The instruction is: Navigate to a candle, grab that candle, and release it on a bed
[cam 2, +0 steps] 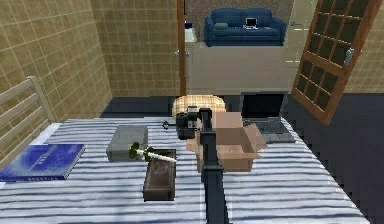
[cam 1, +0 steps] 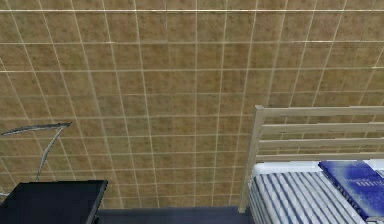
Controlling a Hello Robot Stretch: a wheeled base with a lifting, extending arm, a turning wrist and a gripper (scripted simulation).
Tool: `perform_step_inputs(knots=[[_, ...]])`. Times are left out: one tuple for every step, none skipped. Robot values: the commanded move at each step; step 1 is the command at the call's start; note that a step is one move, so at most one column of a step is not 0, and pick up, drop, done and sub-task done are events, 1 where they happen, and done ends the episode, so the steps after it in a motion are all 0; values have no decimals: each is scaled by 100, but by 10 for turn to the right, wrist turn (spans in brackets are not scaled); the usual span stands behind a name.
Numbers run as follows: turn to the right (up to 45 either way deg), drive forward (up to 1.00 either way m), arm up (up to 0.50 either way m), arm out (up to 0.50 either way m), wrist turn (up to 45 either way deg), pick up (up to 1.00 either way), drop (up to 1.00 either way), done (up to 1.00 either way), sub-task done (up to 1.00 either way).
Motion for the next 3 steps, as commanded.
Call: perform_step_inputs(knots=[[0,0,10,0,0,0,0,0,0],[0,0,0,-8,0,0,0,0,0],[0,0,12,0,0,0,0,0,0]])
